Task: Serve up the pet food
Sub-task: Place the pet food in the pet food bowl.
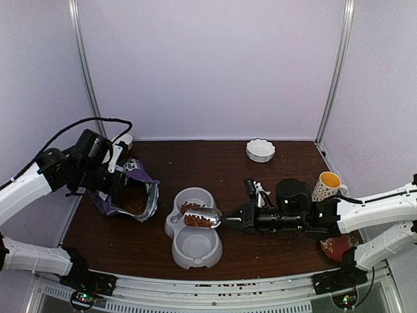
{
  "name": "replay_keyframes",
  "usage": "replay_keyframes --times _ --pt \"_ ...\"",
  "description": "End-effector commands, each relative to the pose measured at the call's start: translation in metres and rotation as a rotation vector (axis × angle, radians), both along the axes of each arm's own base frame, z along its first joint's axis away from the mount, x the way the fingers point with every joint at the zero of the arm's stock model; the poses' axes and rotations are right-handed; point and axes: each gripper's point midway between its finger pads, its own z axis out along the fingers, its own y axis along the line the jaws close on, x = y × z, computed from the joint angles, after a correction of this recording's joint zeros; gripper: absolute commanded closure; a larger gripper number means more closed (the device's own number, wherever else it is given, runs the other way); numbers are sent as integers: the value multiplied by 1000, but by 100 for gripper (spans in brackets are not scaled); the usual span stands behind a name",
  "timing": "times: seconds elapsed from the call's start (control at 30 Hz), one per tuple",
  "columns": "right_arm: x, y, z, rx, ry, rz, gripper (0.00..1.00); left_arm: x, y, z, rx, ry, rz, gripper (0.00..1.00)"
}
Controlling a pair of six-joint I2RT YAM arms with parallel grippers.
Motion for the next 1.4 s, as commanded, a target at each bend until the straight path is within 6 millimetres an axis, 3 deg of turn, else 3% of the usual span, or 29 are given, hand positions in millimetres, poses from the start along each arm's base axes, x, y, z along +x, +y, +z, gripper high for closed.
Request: replay_keyframes --times 0.0,0.7,1.37 --pt "4 -11 2 -10 -33 -29 100 14 7 21 -16 -103 52 100" --pt "2 -19 -14 -97 -32 -21 100 17 13 23 -28 -113 81 100" --pt "-10 -14 -13 -190 -51 54 100 16 18 26 -40 -124 95 100"
